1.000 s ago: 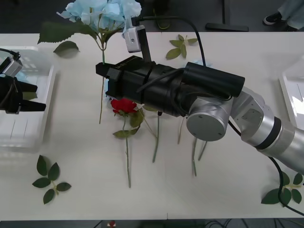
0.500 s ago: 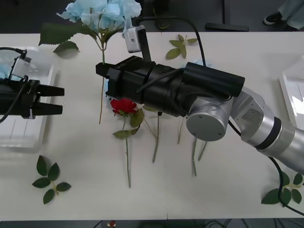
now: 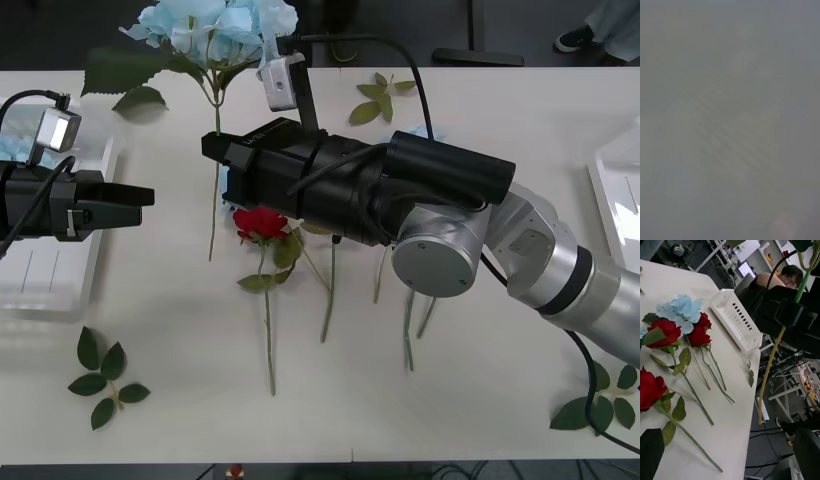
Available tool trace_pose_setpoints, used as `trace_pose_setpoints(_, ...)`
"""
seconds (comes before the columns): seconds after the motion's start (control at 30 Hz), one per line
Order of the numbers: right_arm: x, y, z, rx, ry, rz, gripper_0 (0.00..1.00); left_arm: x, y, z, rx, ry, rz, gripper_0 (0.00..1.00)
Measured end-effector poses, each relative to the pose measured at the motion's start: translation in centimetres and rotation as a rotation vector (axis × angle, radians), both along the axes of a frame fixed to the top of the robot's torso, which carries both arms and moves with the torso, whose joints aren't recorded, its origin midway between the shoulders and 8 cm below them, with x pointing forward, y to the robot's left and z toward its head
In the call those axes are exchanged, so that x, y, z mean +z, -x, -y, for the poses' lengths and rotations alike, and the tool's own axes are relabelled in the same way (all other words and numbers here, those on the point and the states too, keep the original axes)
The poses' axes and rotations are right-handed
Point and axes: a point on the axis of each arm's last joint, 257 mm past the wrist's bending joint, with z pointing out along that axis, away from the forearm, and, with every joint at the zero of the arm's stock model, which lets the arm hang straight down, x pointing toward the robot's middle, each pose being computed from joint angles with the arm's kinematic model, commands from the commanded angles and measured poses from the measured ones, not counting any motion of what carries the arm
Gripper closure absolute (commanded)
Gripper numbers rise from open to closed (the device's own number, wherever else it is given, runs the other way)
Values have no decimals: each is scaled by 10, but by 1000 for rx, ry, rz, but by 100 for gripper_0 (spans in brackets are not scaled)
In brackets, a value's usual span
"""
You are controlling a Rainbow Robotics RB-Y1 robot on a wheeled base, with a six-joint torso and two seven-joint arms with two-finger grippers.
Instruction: Place the red flowers into the right box and the blue flowers into the left box. If a person shows an open palm, hand one flower to the person first, then continue sorting.
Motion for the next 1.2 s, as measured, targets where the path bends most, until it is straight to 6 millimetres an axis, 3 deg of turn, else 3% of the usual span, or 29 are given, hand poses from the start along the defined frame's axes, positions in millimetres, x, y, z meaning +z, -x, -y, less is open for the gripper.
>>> trace_pose_setpoints(0.33, 0, 0, 0, 0, 0, 0, 100, 1, 5, 16, -36, 38, -3, 0)
trace_pose_setpoints(0.87, -3, -5, 5, -17, -15, -6, 100, 1, 5, 16, -36, 37, -3, 0)
trace_pose_setpoints(1.07, 6, -16, 29, -47, -18, 11, 100, 1, 5, 16, -36, 37, -3, 0)
trace_pose_setpoints(1.2, 38, -33, 63, -99, -31, 54, 100, 1, 5, 16, -36, 37, -3, 0)
